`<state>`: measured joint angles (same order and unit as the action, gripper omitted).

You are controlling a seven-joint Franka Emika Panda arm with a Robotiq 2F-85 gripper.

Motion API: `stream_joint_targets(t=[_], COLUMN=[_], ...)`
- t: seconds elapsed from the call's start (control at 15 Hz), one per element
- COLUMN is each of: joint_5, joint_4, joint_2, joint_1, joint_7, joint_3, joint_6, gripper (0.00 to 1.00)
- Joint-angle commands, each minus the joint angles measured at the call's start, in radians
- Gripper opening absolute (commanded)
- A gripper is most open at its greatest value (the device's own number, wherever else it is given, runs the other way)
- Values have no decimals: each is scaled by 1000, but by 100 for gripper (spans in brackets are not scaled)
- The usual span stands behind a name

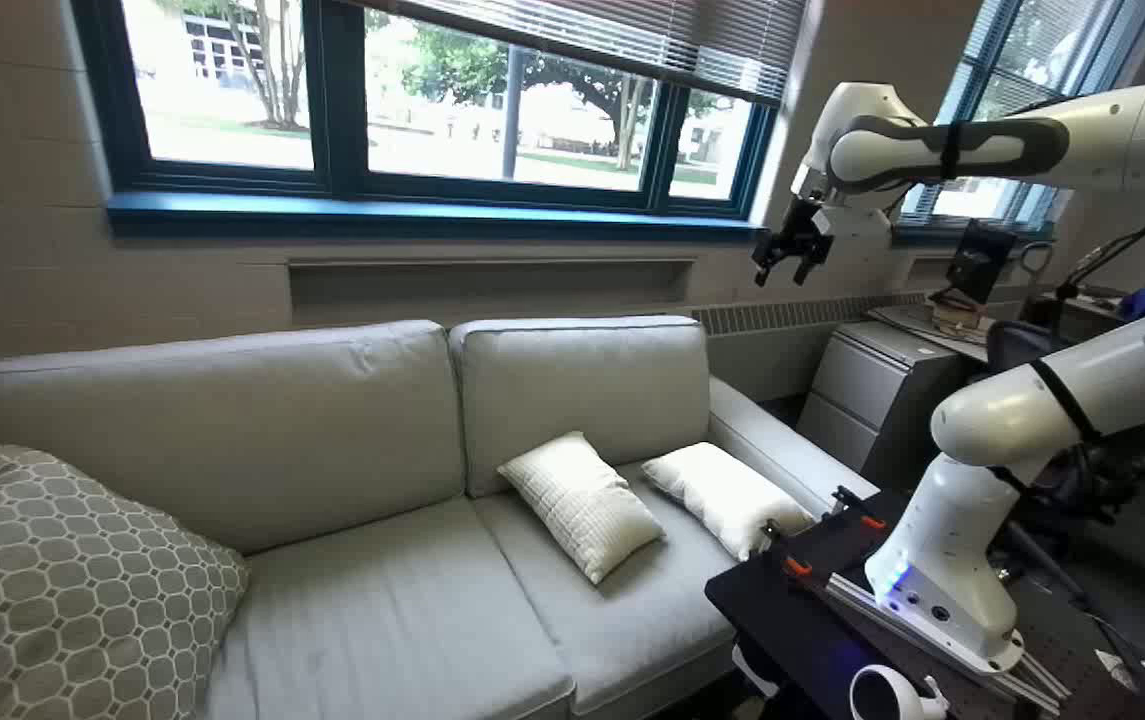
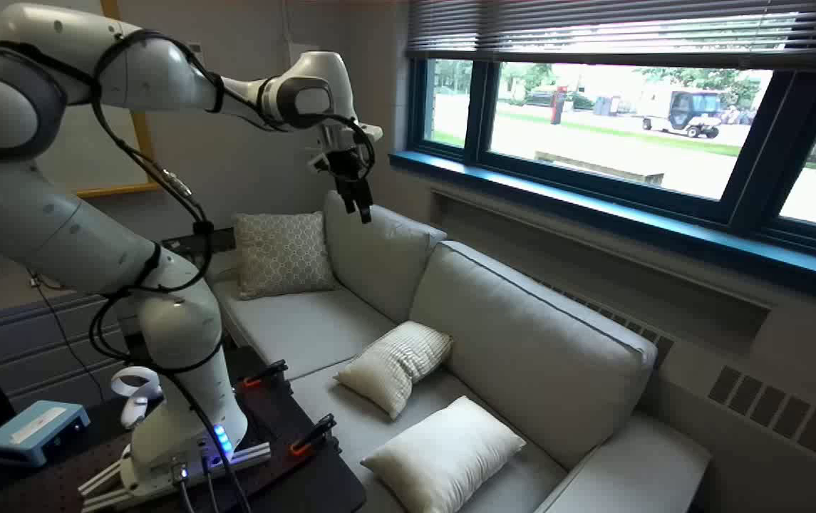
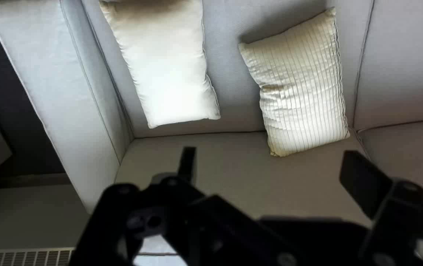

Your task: Put the right and left pillow against the arm rest upright one at a time

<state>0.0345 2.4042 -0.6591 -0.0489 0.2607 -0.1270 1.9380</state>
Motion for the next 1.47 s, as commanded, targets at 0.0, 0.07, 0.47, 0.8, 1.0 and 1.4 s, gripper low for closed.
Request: stream_joint_targets(t=[0.0, 0.07, 0.47, 0.8, 1.0, 1.4], joint_5=[5, 5, 5, 13, 17, 83], joint_4=[-2, -2, -2, -30, -67, -201], joint_2=[2, 1, 1, 67, 201, 584], joint_1=[8, 8, 8, -2, -12, -57], joint_7=[4, 4, 4, 25, 26, 132], joint_3=[7, 7, 7, -4, 4, 25], joint_6=[-1, -1, -1, 17, 110, 275], gripper=[100, 100, 100, 100, 100, 100])
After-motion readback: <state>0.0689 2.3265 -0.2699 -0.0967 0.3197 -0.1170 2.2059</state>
